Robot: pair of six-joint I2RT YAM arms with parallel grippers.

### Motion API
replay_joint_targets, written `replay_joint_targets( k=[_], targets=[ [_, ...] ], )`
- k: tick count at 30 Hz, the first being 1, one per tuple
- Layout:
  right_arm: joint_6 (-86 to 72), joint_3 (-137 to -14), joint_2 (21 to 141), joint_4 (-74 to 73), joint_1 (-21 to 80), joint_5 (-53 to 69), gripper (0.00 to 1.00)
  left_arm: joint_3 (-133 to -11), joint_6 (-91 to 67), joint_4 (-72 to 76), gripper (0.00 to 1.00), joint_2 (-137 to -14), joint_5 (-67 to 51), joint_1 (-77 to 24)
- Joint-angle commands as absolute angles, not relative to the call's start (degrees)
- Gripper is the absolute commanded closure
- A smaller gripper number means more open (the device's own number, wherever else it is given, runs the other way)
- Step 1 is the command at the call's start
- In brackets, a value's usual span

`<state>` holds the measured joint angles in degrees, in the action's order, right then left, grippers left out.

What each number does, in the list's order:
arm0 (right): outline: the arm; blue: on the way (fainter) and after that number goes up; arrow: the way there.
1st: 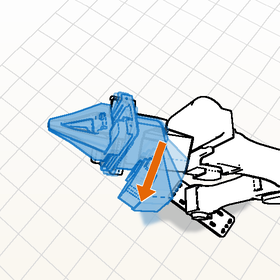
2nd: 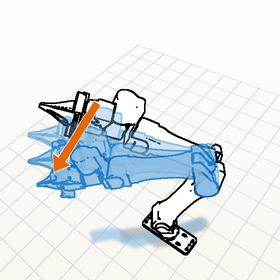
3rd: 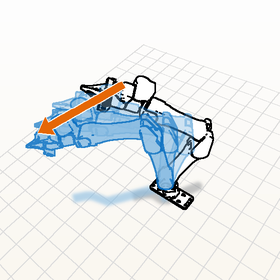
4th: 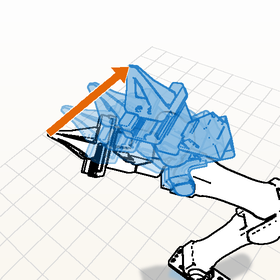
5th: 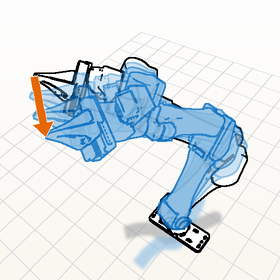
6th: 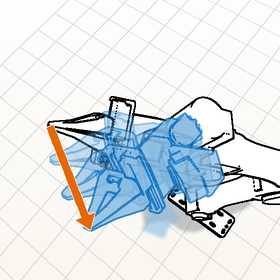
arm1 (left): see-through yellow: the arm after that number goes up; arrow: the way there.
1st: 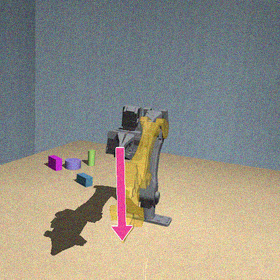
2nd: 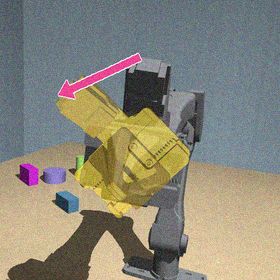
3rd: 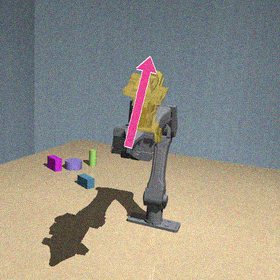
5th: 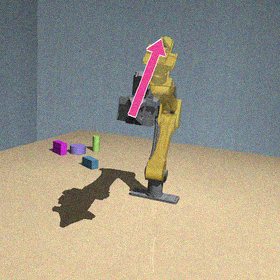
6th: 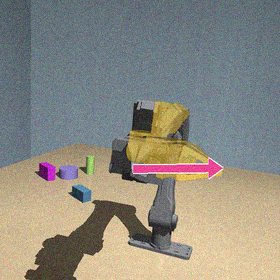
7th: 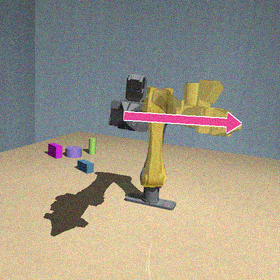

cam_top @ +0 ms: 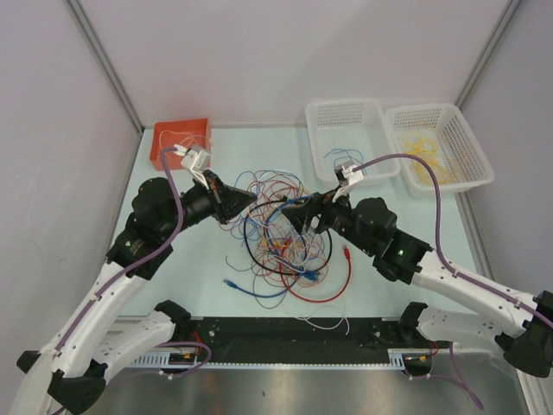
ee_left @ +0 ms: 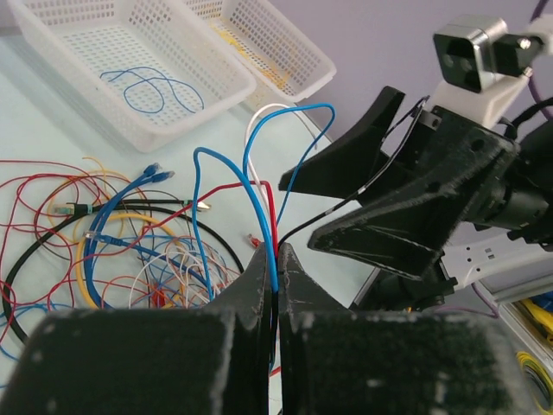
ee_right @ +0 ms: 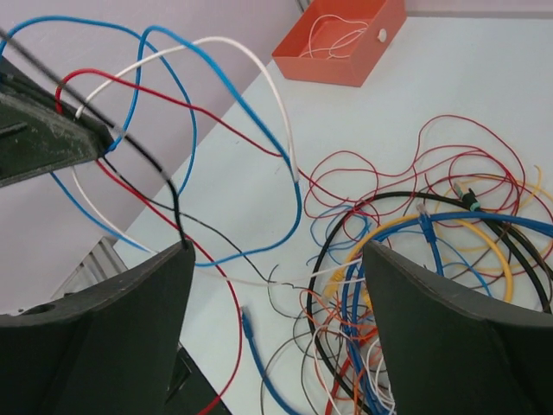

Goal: Untangle the cables

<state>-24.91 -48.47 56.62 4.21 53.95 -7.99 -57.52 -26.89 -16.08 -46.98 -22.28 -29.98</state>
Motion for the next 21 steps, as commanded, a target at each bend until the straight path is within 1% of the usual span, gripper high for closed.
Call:
replay_joint_targets(
  k=[1,2,4,5,7,8,10,12,13,14,15,16,17,18,19,20,21],
  targets=[
    [-26.3,-51.4,59.0,11.6,51.9,-4.4,0.22,-56.3,-27.2,-12.5,1.0,-45.3,-24.4,-29.7],
    [-26.5,-51.4,59.3,12.0,51.6,-4.1,0.31,-56.3,-27.2,-12.6,1.0,-45.3,-24.4,-29.7],
    [-26.8,-51.4,60.2,12.7,51.5,-4.2,0.42,-55.9,-27.2,-12.6,1.0,-45.1,-24.6,-29.7],
    [-27.0,-51.4,60.5,12.8,51.4,-4.2,0.53,-55.7,-27.2,-12.4,1.0,-45.1,-24.7,-29.7],
    [-27.2,-51.3,60.8,12.9,51.3,-4.3,0.62,-55.4,-27.2,-12.4,1.0,-44.9,-24.9,-29.7],
    [-27.1,-51.4,60.9,13.0,51.2,-4.4,0.69,-55.3,-27.2,-12.2,1.0,-45.0,-25.0,-29.7],
    [-27.1,-51.4,61.0,12.8,51.1,-4.7,0.74,-55.0,-27.2,-12.1,1.0,-44.9,-25.0,-29.7],
    [-27.0,-51.4,60.9,12.6,50.8,-4.7,0.82,-54.8,-27.2,-12.0,1.0,-44.9,-25.1,-29.7],
    [-27.0,-51.4,60.6,12.5,50.8,-4.9,0.9,-54.8,-27.1,-12.2,1.0,-45.0,-24.9,-29.7],
    [-26.9,-51.4,60.2,12.0,50.6,-5.1,0.95,-54.8,-26.9,-12.4,1.0,-44.9,-24.5,-29.7],
    [-26.7,-51.4,59.6,11.6,50.5,-5.8,1.0,-54.8,-26.7,-12.7,0.96,-44.9,-24.1,-29.7],
    [-26.5,-51.4,58.2,11.1,50.4,-6.4,1.0,-54.9,-26.6,-14.1,0.86,-45.1,-21.7,-29.7],
    [-25.7,-51.5,57.2,9.3,50.4,-7.2,1.0,-55.3,-26.2,-15.3,0.56,-45.2,-19.5,-29.7],
    [-25.1,-52.6,56.4,7.8,50.1,-9.5,1.0,-55.5,-26.0,-16.5,0.42,-45.3,-17.4,-29.7],
    [-24.3,-53.6,55.7,6.0,49.7,-10.8,1.0,-55.7,-25.9,-19.6,0.31,-45.4,-14.9,-29.7],
    [-23.4,-54.6,54.5,2.1,49.5,-11.9,1.0,-56.2,-26.4,-21.2,0.11,-45.6,-7.7,-29.7],
    [-21.6,-56.7,54.1,0.4,48.5,-13.7,1.0,-56.3,-27.0,-22.9,0.04,-45.8,-4.3,-29.7]
  ],
)
